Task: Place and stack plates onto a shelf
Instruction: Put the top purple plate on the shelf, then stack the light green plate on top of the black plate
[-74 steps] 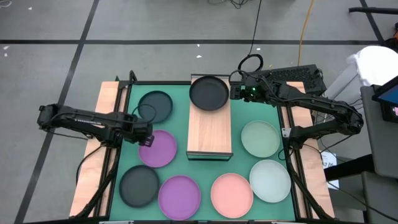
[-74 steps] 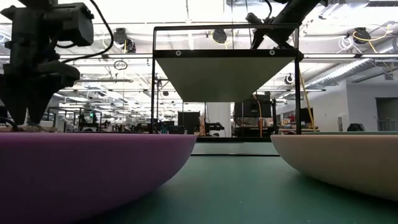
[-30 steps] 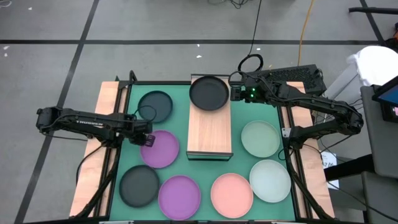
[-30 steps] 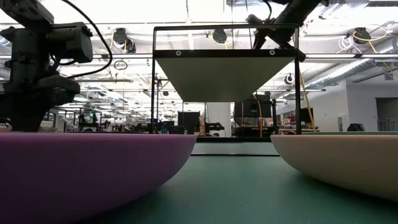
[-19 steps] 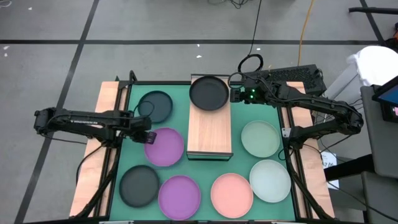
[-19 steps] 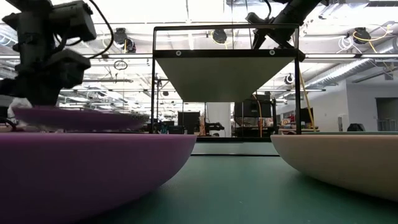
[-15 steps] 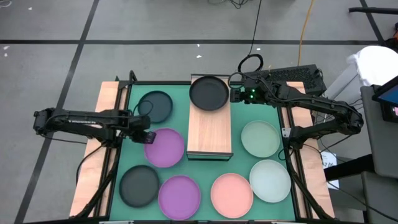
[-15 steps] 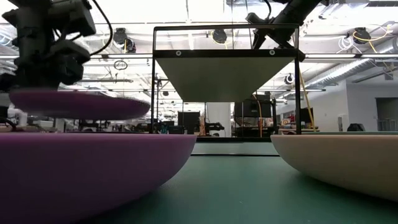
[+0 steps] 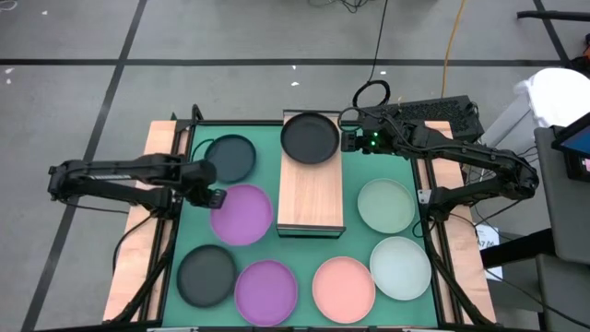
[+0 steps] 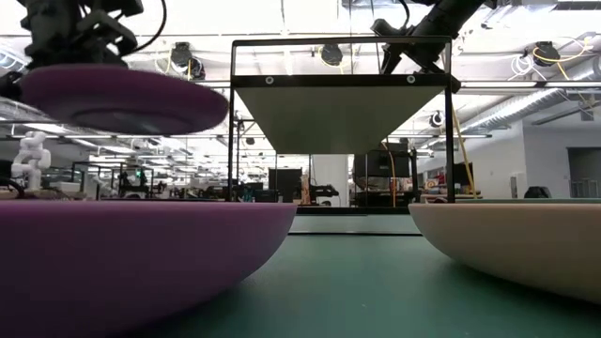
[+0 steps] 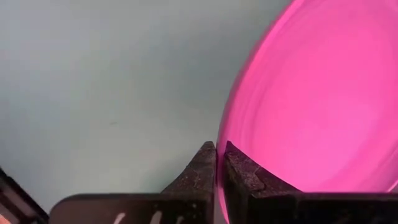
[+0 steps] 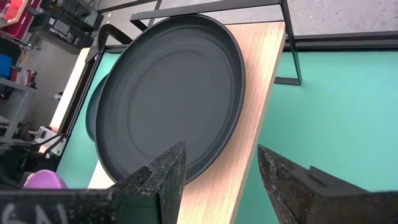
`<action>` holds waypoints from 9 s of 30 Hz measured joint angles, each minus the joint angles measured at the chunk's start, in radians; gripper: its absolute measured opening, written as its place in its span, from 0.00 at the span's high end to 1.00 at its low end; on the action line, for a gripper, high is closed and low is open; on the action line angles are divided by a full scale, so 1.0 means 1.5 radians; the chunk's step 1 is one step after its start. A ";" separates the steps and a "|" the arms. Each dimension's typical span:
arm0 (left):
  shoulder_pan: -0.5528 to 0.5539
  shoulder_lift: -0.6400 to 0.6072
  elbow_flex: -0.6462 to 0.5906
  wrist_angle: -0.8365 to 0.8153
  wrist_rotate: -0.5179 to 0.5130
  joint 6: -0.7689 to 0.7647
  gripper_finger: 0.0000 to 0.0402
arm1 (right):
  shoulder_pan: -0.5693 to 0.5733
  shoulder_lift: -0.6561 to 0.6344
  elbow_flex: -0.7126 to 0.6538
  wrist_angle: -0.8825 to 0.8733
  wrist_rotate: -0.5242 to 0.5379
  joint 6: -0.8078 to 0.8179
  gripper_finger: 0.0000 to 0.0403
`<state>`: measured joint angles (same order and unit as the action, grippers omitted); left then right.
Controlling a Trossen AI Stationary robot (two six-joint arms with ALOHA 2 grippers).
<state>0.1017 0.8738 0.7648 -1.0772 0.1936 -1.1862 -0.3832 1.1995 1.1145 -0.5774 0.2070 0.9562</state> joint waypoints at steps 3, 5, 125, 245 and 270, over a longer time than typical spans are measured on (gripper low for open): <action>0.001 0.000 0.030 -0.003 -0.015 0.000 0.98 | 0.000 0.000 0.000 0.000 0.000 0.000 0.55; 0.001 0.000 0.049 -0.002 -0.032 0.003 0.98 | 0.000 0.000 0.000 0.000 0.000 0.000 0.55; 0.009 0.315 0.083 0.611 -0.035 -0.079 0.71 | -0.001 -0.149 0.000 -0.165 0.076 -0.005 0.55; 0.013 0.161 0.082 0.435 -0.044 -0.010 0.38 | -0.136 0.017 -0.282 -0.281 -0.226 -0.385 0.99; 0.013 0.161 0.083 0.432 -0.044 0.028 0.38 | -0.136 -0.030 -0.094 -0.528 -0.172 -0.208 1.00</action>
<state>0.1219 1.1157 0.8886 -0.4290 0.1284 -1.1435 -0.5869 1.1540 0.9741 -1.3700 -0.0516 0.6436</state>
